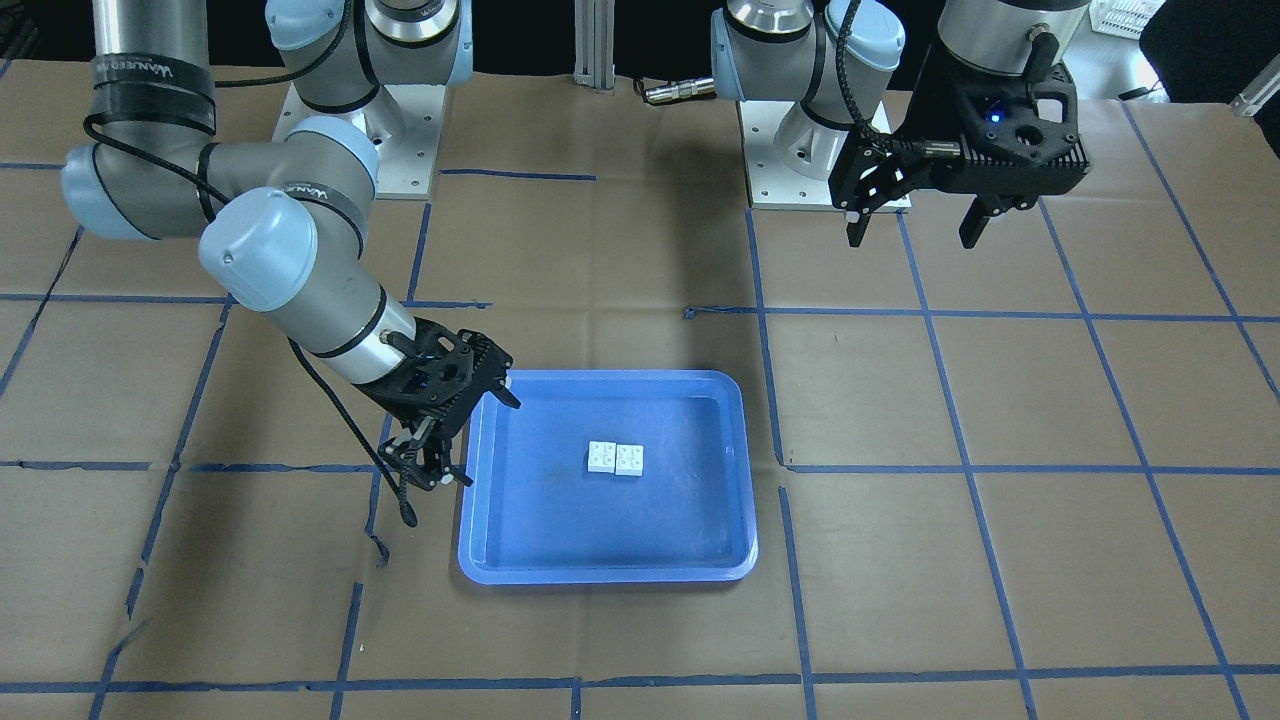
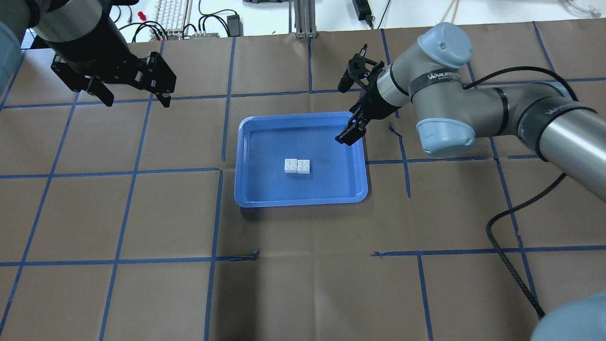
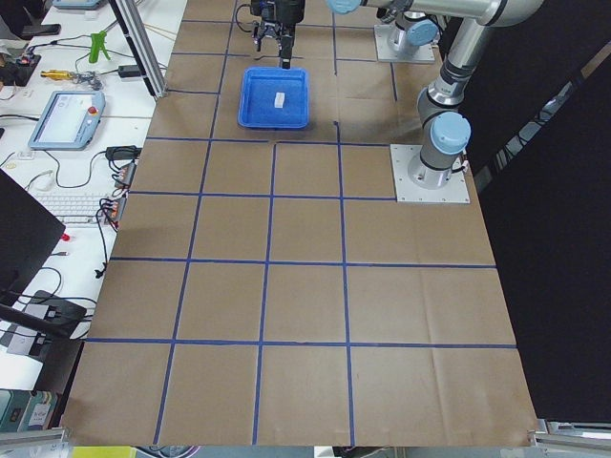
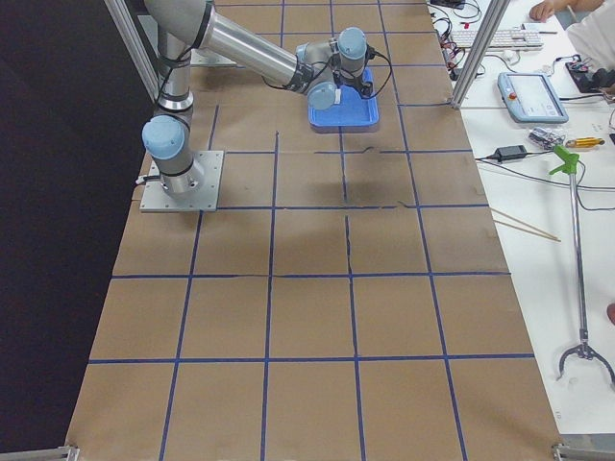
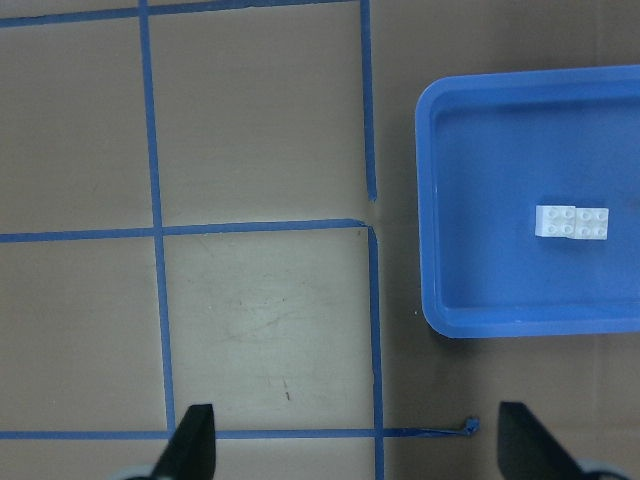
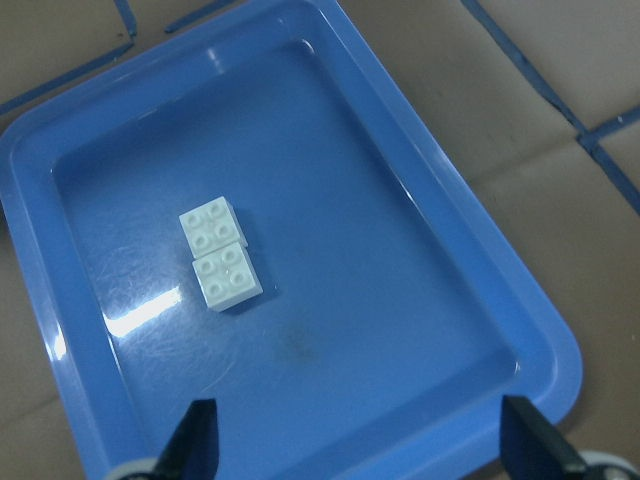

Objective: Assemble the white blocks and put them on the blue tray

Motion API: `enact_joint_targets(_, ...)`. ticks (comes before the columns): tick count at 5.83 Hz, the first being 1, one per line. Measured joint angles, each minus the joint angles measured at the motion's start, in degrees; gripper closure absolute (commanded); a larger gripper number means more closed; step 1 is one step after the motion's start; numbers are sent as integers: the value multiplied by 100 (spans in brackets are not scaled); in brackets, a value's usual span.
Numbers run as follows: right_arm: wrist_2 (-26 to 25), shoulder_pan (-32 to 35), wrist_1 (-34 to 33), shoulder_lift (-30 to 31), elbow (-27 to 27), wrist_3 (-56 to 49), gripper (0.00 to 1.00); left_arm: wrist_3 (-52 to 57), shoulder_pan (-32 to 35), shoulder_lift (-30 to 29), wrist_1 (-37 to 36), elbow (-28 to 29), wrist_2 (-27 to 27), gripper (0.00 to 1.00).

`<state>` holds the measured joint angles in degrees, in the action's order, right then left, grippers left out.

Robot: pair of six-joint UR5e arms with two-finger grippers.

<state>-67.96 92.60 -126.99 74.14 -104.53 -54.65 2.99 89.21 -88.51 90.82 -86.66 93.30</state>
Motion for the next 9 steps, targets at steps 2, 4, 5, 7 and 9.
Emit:
enact_joint_targets(2,-1070,-204,1141,387,309,902,0,0,0,0,2,0,1,1)
enact_joint_targets(4,-1884,-259,2554,452,1202,3099,0,0,0,0,-2,0,-4,1)
enact_joint_targets(5,-2179,-256,3317,472,1681,4196,0,0,0,1,-2,0,-4,1)
enact_joint_targets(7,-2308,-249,4375,697,2282,5123,0,0,0,1,-2,0,-5,1)
enact_joint_targets(9,-2279,-244,4575,868,2320,5227,0,0,0,-2,-2,0,-5,1)
